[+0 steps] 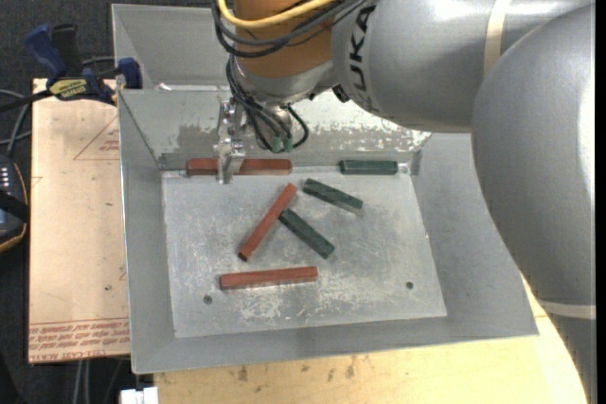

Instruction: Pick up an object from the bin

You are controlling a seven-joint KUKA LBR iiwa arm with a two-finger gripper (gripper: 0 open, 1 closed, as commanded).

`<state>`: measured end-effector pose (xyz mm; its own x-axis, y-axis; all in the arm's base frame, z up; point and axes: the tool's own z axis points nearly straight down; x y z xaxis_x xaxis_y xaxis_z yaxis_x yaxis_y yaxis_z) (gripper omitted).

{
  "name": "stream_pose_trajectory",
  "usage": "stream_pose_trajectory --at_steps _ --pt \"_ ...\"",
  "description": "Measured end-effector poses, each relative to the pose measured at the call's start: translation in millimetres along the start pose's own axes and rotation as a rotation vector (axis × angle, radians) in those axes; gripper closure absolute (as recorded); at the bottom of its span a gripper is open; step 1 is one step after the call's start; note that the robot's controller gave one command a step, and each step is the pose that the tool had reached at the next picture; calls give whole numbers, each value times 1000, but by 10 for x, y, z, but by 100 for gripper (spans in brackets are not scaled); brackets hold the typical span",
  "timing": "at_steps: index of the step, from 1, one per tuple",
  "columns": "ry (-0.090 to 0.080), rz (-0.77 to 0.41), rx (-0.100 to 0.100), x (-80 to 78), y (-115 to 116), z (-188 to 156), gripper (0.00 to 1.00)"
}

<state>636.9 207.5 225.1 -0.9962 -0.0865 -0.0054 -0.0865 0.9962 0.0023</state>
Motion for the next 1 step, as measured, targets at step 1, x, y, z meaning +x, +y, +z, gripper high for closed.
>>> stream_pose_trajectory --at_steps 1 --pt "2 0 0 4 -1 9 100"
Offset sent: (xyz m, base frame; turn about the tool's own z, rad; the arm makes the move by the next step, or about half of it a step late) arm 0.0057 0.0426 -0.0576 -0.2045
